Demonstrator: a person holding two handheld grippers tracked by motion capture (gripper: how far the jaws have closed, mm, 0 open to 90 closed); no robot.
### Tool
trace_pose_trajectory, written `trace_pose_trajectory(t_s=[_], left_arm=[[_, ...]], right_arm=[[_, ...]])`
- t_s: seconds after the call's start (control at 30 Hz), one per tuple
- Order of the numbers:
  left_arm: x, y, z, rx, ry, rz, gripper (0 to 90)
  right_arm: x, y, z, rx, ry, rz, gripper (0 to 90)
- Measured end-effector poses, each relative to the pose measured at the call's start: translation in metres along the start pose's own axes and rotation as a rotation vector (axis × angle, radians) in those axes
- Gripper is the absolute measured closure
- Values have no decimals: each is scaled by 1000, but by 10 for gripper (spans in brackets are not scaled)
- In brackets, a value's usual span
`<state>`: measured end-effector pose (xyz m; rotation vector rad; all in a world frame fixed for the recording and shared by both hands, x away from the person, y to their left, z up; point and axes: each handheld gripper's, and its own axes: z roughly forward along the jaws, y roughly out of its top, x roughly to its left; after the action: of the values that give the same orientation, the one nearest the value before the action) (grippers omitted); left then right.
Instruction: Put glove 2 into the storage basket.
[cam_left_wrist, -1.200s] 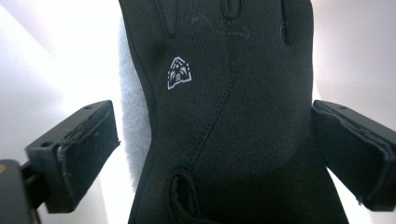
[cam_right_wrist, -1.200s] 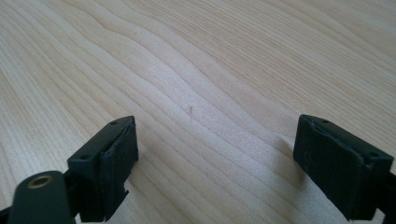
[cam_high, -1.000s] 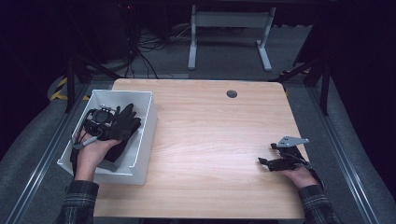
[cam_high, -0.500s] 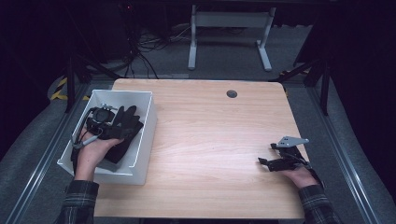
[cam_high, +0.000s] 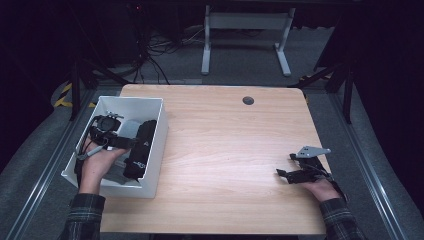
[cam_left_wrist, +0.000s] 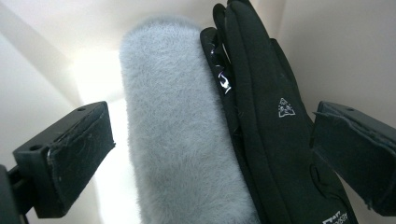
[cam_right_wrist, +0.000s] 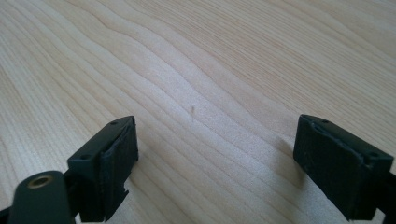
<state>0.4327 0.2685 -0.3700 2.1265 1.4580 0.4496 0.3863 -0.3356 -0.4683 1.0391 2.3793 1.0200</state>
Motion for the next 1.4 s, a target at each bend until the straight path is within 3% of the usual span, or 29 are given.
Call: trace_pose_trajectory(t_s=[0.3,0.37,0.47,0.5,0.6,0.73,0.8,0.83,0.97,1.17,1.4], left_arm=[[-8,5,-12,-47,-48,-6,5],[-18,12,-19,-86,-78,5,8],[-26,17,-23,-98,-104,24,13],[-36,21,-26,-107,-137,47,15],[-46,25,-27,-113,-163,73,15],[-69,33,-29,-139,-230,121,16],[-89,37,-28,-158,-267,151,18],[-89,37,-28,-158,-267,151,19],[-120,42,-24,-172,-324,202,19],[-162,41,-9,-180,-404,261,30],[-200,31,16,-167,-432,330,31]], right_arm=[[0,0,0,0,0,0,144],[0,0,0,0,0,0,144],[0,0,0,0,0,0,144],[0,0,0,0,0,1,144],[0,0,0,0,0,1,144],[0,0,0,0,0,1,144],[0,0,0,0,0,1,144],[0,0,0,0,0,1,144],[0,0,0,0,0,1,144],[0,0,0,0,1,-1,144],[0,0,0,0,1,-2,143]])
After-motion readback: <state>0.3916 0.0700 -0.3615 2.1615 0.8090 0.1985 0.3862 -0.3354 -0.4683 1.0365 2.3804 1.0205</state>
